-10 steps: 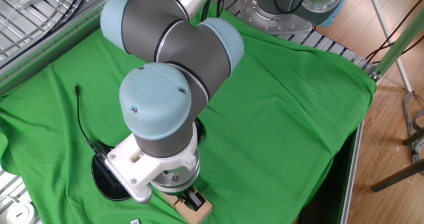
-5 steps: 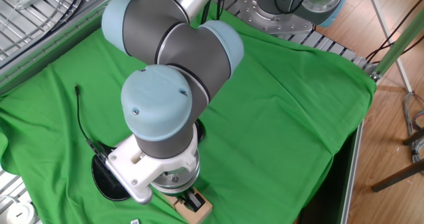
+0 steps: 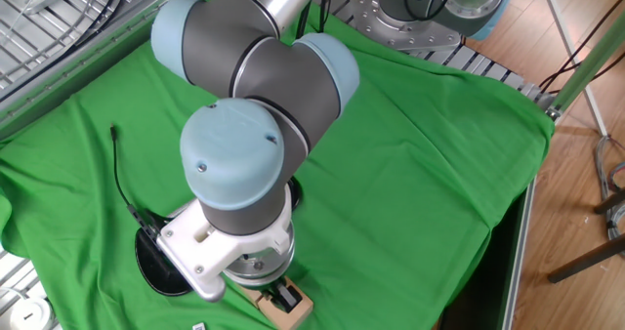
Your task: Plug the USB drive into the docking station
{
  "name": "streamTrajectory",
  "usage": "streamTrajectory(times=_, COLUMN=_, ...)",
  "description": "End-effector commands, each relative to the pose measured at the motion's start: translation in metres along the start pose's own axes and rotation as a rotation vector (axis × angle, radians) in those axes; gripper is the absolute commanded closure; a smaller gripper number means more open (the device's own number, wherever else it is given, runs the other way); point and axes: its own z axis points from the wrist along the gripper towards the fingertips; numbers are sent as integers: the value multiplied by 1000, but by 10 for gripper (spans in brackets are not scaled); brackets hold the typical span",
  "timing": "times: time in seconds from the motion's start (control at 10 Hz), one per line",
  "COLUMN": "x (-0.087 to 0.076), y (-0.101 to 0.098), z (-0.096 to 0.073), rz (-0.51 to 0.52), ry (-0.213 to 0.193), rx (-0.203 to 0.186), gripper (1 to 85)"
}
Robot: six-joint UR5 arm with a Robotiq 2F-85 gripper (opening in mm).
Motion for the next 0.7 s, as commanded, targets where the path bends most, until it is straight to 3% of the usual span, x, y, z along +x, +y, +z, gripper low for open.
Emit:
streamTrajectory(times=0.0, x=2, y=2, z=-1, rz=8, ry=7, rx=-10, gripper=593)
streamTrajectory(times=0.6, x=3, y=2, z=-2, rz=10, ry=7, rx=-11, gripper=603)
